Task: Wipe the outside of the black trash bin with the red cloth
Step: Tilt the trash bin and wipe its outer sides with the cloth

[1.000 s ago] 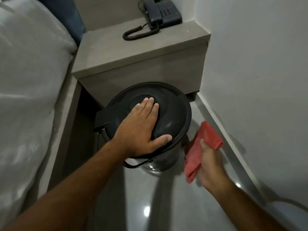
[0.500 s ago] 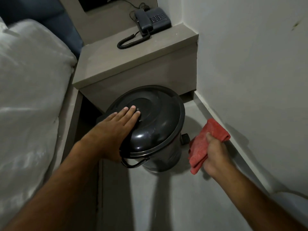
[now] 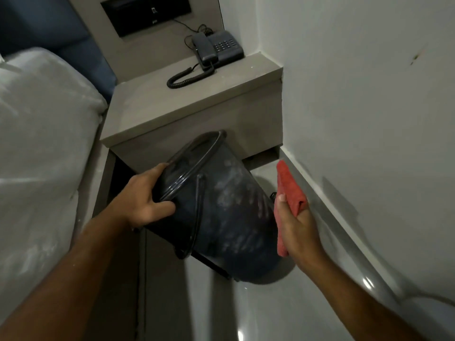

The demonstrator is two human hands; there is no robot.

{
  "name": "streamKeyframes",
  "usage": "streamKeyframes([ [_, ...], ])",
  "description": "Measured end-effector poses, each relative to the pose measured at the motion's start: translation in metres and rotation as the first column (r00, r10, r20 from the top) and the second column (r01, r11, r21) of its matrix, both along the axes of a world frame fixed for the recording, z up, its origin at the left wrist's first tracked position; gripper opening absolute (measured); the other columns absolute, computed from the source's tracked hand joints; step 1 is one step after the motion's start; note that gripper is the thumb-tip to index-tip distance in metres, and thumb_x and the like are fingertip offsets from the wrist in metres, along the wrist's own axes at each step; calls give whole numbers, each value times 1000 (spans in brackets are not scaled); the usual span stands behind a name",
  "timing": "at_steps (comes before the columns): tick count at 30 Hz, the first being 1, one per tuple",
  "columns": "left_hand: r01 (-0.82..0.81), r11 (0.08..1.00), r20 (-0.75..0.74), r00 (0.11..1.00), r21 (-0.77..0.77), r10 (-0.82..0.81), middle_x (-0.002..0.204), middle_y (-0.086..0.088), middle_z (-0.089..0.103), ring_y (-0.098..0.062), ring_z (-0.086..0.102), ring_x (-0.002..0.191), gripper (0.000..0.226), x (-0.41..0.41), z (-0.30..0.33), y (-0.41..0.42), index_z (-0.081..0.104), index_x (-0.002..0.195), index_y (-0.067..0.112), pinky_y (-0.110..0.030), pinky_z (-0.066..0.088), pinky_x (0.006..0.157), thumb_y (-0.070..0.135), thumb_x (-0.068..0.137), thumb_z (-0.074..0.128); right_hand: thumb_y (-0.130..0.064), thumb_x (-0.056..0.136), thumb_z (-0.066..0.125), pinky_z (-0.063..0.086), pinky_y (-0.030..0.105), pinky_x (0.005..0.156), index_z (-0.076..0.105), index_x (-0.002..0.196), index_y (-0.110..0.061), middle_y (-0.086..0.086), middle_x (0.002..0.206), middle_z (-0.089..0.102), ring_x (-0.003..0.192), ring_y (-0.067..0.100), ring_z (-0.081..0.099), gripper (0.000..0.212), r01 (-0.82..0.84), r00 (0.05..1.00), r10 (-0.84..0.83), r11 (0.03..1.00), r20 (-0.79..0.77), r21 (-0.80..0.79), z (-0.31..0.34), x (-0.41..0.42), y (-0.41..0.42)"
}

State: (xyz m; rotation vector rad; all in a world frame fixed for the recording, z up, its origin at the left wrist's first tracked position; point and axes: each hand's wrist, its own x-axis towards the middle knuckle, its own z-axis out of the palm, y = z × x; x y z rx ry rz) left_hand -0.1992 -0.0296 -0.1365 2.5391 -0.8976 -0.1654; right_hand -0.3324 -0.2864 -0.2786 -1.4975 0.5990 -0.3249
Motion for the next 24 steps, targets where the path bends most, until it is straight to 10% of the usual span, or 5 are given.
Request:
streamKeyframes([
  [3,-47,993,-91,995,-108,37,90,5,70,-1,69,71,65,-2,-9,9,48,123,42,-15,51,51,37,60,65,-46,101,47,40,35,104,11,156,-45,-6,156,38,131,12,43,66,-42,999,42,999,18,-24,-11,17,6],
  [6,-57,983,-83,996,-177,43,104,7,68,-5,67,90,69,0,-10,5,45,119,60,-20,55,68,38,57,65,-63,94,36,41,54,112,27,153,-45,0,153,48,135,20,48,62,-111,993,100,970,-60,-217,-22,35,15],
  [15,-77,974,265,964,215,18,155,-16,37,-29,32,144,115,0,-10,-59,34,148,2,-40,24,116,54,49,59,-59,86,50,50,42,105,58,128,-48,-8,127,67,118,8,61,44,-88,974,51,983,221,161,23,107,29],
  [21,-80,983,262,964,167,34,129,-17,62,-34,59,118,100,0,1,-54,52,132,1,-44,49,100,48,44,66,-35,100,46,33,55,117,27,158,-27,6,162,35,149,23,31,62,-33,909,106,983,403,-182,2,89,48],
  [24,-154,986,172,975,66,141,101,-8,72,-29,68,90,87,12,12,-50,61,124,13,-44,58,80,48,44,66,-49,96,38,19,60,120,5,160,-36,-3,169,11,155,26,10,73,58,943,161,785,293,-617,-4,69,73],
])
